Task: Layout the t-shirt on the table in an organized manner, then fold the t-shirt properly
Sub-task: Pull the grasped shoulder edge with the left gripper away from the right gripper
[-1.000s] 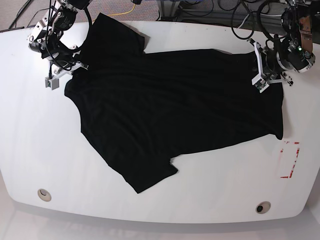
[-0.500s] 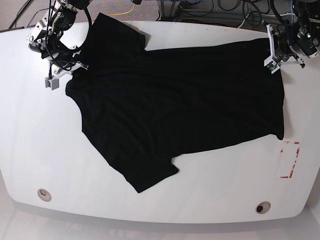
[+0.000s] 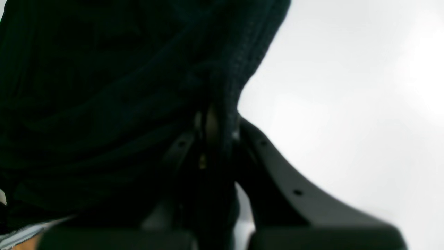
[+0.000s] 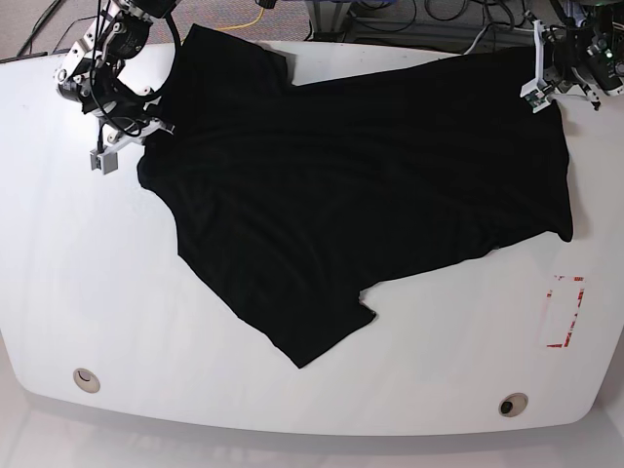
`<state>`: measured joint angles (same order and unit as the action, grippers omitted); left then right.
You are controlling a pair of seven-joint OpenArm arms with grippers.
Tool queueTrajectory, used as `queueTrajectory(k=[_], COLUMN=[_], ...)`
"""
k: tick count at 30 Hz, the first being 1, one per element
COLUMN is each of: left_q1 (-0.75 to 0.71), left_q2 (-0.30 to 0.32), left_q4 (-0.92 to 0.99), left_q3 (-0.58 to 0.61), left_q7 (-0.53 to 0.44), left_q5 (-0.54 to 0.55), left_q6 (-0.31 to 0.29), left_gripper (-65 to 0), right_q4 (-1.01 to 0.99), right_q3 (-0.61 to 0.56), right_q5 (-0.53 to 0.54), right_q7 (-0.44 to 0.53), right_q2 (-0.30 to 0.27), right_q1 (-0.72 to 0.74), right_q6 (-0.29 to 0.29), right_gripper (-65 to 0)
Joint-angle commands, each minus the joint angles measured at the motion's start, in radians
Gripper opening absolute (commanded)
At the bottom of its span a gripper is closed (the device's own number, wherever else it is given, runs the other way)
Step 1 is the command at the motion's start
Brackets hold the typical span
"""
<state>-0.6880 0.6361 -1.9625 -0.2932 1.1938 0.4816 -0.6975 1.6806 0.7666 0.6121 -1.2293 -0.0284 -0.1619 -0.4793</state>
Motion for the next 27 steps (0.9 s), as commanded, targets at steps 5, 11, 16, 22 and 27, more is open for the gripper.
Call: queueTrajectory(k=[5,11,16,22,27], left_q1=[-0.016,-0.016,-0.017,-0.017,-0.011], left_q2=[0.02,0.023,0.023,0.029,0.055], left_q4=[-0.007,-0.007,-0.008,-0.008,-0.008], left_q3=[-0.007,0.061,0.073,0.073,0.059], left_q7=[0.021,0.022,0.024,0.025,0.025], left_q5=[-0.082,-0.088,-0.09,-0.09,-0.083], left_q6=[-0.001,-0.001,-0.001,-0.001,-0.001], left_gripper=[-63.5,-44.9,-26.7,-25.6,-25.6], right_q4=[0.016,0.016,0.016,0.016,0.016], right_q3=[0.008,0.008,0.008,0.008,0.006], right_q5=[0.016,0.016,0.016,0.016,0.016], right_q7=[0.027,0.027,0.027,0.027,0.027], right_q2=[-0.014,-0.014,-0.014,-0.014,-0.014], right_q1=[0.011,0.009,0.009,0.009,0.011], right_q6=[-0.003,-0.003,-0.003,-0.003,-0.003], right_gripper=[-64.8,-64.8,-64.8,-64.8,-64.8])
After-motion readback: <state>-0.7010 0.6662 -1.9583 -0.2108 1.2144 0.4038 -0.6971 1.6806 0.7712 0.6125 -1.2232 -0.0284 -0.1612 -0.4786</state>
